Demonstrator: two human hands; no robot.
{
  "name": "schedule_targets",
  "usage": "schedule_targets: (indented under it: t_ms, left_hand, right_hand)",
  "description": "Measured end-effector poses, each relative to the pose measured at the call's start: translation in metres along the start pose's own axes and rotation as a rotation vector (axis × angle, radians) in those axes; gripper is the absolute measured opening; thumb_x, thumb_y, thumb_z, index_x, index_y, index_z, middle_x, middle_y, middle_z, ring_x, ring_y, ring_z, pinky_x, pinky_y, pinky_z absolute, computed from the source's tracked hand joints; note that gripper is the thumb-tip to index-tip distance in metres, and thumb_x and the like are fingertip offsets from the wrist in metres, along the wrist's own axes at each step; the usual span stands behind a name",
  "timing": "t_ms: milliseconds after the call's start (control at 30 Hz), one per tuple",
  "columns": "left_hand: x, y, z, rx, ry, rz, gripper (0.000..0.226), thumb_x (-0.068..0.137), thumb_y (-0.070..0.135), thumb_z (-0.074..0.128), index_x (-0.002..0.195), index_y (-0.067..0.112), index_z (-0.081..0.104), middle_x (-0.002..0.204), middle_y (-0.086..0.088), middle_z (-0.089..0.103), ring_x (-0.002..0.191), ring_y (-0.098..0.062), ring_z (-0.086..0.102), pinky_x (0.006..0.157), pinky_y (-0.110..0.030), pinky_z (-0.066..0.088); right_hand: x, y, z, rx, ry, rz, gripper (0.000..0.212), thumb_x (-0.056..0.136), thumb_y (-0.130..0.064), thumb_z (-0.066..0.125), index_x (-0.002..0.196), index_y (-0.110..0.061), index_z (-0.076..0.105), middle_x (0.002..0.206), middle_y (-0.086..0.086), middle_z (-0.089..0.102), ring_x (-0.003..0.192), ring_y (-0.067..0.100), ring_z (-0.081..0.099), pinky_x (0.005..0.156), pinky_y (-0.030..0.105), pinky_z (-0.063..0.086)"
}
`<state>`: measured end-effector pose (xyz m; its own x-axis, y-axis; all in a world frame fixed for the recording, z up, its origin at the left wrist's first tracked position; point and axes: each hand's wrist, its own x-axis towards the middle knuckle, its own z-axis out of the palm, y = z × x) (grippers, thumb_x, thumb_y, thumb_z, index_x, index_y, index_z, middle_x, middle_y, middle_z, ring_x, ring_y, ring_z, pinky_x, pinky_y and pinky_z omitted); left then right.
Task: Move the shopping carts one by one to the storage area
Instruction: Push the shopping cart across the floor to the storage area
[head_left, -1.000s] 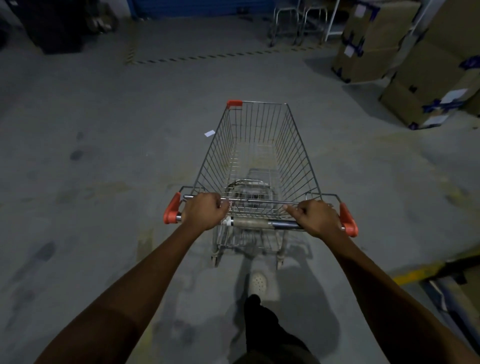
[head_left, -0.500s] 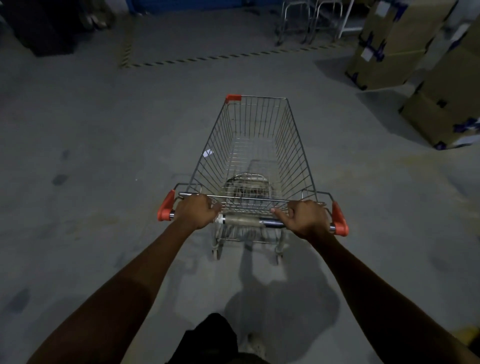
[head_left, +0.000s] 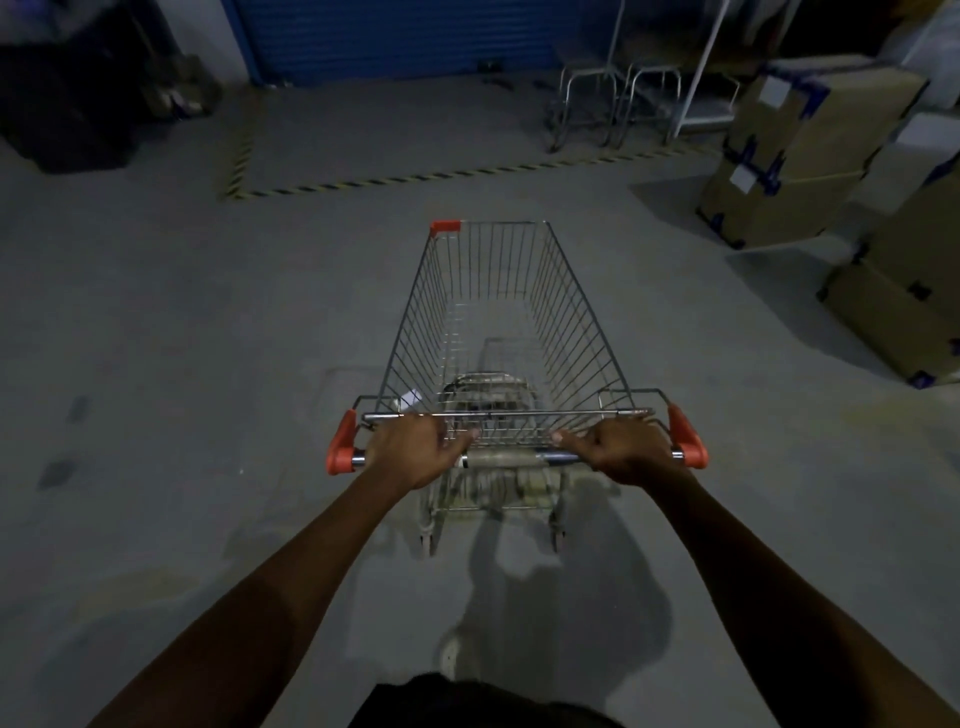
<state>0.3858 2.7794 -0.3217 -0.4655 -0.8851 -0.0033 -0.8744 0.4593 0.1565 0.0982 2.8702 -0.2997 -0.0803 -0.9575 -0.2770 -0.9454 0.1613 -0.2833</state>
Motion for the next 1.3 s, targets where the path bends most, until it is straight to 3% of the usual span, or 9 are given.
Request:
schedule_targets:
  t_ms: [100, 233, 467, 667, 767, 833, 1067, 1233, 1300]
  left_hand:
    - [0.066, -0.016, -0.007, -0.026, -0.023, 0.025, 0.077, 0.086, 0.083, 0.022, 0.057, 0.02, 0.055, 0.068, 0.0, 0.064, 0.071, -0.02, 0.065, 0.062, -0.03, 0.041]
    - [0.151, -0.034, -0.016, -0.029, -0.062, 0.054, 0.075, 0.084, 0.085, 0.024, 0.059, 0.021, 0.053, 0.058, 0.005, 0.053, 0.061, -0.014, 0.056, 0.058, -0.028, 0.036]
    - [0.32, -0.048, -0.002, 0.084, -0.057, 0.382, 0.09, 0.068, 0.101, 0.015, 0.077, 0.025, 0.062, 0.079, 0.004, 0.069, 0.08, -0.019, 0.066, 0.066, -0.032, 0.048]
    - [0.471, -0.023, -0.016, -0.015, -0.144, 0.345, 0.087, 0.057, 0.104, 0.008, 0.072, 0.032, 0.054, 0.073, 0.006, 0.061, 0.079, -0.02, 0.065, 0.062, -0.028, 0.036]
    - [0.542, -0.014, -0.029, 0.033, -0.21, 0.282, 0.096, 0.06, 0.101, 0.021, 0.091, 0.024, 0.07, 0.079, 0.0, 0.065, 0.084, -0.021, 0.066, 0.064, -0.027, 0.035]
    - [0.587, -0.012, -0.032, 0.069, -0.241, 0.255, 0.079, 0.074, 0.089, 0.042, 0.095, 0.019, 0.071, 0.09, -0.006, 0.07, 0.089, -0.023, 0.066, 0.067, -0.027, 0.036]
    - [0.749, -0.018, -0.02, 0.133, -0.234, 0.245, 0.072, 0.071, 0.094, 0.039, 0.071, 0.025, 0.056, 0.084, -0.001, 0.07, 0.084, -0.021, 0.067, 0.069, -0.03, 0.046]
    - [0.873, -0.022, -0.014, 0.146, -0.159, 0.245, 0.076, 0.067, 0.096, 0.04, 0.075, 0.024, 0.063, 0.084, 0.003, 0.07, 0.082, -0.018, 0.067, 0.068, -0.028, 0.045]
    - [0.927, -0.024, -0.012, 0.124, -0.11, 0.257, 0.077, 0.065, 0.099, 0.037, 0.072, 0.026, 0.063, 0.079, 0.005, 0.068, 0.078, -0.016, 0.067, 0.068, -0.028, 0.047]
  right_hand:
    - [0.065, 0.006, -0.02, -0.061, -0.01, 0.003, 0.084, 0.087, -0.083, 0.019, 0.065, -0.015, 0.064, 0.068, -0.002, 0.065, 0.067, 0.011, 0.061, 0.069, 0.03, 0.039]
    - [0.141, 0.022, -0.038, -0.032, 0.068, -0.109, 0.091, 0.076, -0.094, 0.019, 0.057, -0.016, 0.062, 0.058, 0.0, 0.062, 0.058, 0.012, 0.061, 0.063, 0.029, 0.049]
    - [0.295, 0.069, -0.102, -0.096, -0.093, -0.112, 0.094, 0.065, -0.097, 0.025, 0.073, -0.015, 0.07, 0.069, 0.002, 0.068, 0.064, 0.013, 0.064, 0.057, 0.024, 0.038]
    - [0.423, 0.118, -0.177, -0.056, -0.213, -0.019, 0.071, 0.076, -0.09, 0.042, 0.064, -0.022, 0.061, 0.07, -0.01, 0.064, 0.076, 0.011, 0.062, 0.083, 0.032, 0.05]
    - [0.479, 0.135, -0.21, -0.036, -0.191, -0.024, 0.061, 0.079, -0.084, 0.047, 0.062, -0.026, 0.048, 0.066, -0.01, 0.052, 0.064, 0.007, 0.05, 0.075, 0.029, 0.043]
    - [0.513, 0.147, -0.225, -0.063, -0.151, -0.038, 0.06, 0.079, -0.084, 0.045, 0.056, -0.028, 0.043, 0.058, -0.011, 0.044, 0.058, 0.006, 0.046, 0.071, 0.027, 0.039]
    - [0.651, 0.206, -0.256, -0.141, 0.005, -0.011, 0.105, 0.055, -0.107, 0.011, 0.068, -0.02, 0.067, 0.069, 0.002, 0.067, 0.068, 0.017, 0.065, 0.071, 0.033, 0.056]
    - [0.758, 0.244, -0.288, -0.159, 0.049, 0.007, 0.111, 0.057, -0.107, 0.008, 0.083, -0.022, 0.075, 0.074, 0.0, 0.069, 0.068, 0.015, 0.065, 0.071, 0.034, 0.058]
    - [0.801, 0.256, -0.308, -0.163, 0.074, 0.029, 0.105, 0.059, -0.106, 0.013, 0.073, -0.019, 0.07, 0.07, -0.001, 0.067, 0.066, 0.015, 0.064, 0.068, 0.031, 0.056]
